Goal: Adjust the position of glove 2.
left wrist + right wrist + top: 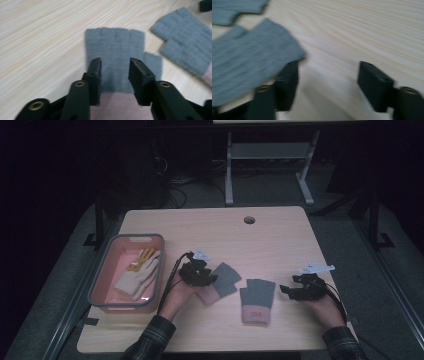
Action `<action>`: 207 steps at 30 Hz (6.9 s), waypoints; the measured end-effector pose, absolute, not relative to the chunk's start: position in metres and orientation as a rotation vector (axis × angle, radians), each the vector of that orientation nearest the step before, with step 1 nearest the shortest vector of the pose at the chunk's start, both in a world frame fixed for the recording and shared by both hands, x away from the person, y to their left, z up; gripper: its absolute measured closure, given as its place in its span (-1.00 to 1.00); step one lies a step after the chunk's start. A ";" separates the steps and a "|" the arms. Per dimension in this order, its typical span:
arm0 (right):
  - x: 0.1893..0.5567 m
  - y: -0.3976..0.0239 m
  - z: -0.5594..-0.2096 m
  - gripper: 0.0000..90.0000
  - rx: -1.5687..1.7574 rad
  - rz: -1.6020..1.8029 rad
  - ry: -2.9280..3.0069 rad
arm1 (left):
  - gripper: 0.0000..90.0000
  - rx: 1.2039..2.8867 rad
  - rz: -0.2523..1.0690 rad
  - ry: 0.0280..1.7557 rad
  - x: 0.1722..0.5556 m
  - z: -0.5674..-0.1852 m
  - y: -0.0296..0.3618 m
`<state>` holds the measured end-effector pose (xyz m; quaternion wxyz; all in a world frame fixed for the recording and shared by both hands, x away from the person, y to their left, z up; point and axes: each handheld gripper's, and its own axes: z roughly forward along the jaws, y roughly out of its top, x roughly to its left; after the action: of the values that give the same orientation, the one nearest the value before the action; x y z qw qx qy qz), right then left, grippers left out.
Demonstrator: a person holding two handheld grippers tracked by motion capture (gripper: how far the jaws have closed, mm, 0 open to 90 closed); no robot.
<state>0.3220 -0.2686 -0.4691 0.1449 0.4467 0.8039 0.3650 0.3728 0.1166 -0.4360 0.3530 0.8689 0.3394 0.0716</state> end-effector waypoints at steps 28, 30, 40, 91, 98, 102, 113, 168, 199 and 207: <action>0.272 -0.219 -0.466 1.00 1.041 1.114 2.663 | 0.87 2.234 0.153 0.938 0.373 -0.453 0.122; 0.272 -0.214 -0.466 1.00 1.031 1.108 2.674 | 0.88 2.229 0.154 0.944 0.372 -0.451 0.122; 0.279 -0.197 -0.467 1.00 0.970 1.117 2.702 | 0.88 2.219 0.188 0.962 0.375 -0.449 0.117; 0.307 -0.140 -0.469 1.00 0.857 1.170 2.731 | 0.87 2.154 0.277 0.849 0.371 -0.408 0.101; 0.309 -0.141 -0.470 1.00 0.867 1.166 2.723 | 0.87 2.172 0.278 0.800 0.369 -0.406 0.085; 0.309 -0.142 -0.471 1.00 0.871 1.165 2.715 | 0.87 2.175 0.232 0.773 0.362 -0.408 0.078; 0.310 -0.146 -0.471 1.00 0.891 1.165 2.705 | 0.80 2.181 0.135 0.704 0.349 -0.412 0.063; 0.306 -0.250 -0.474 -0.31 1.208 1.073 2.408 | 0.98 2.209 0.066 0.672 0.370 -0.428 0.045; 0.307 -0.247 -0.479 -0.66 1.181 1.059 2.396 | -0.72 2.359 0.068 0.582 0.367 -0.454 0.048; 0.305 -0.247 -0.479 -0.66 1.197 1.050 2.395 | -0.73 2.364 0.001 0.602 0.369 -0.463 0.047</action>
<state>0.3052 -0.2474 -0.4787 0.1325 0.4124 0.8254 0.3620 0.3695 0.0471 -0.4633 0.3437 0.9100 0.2318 0.0004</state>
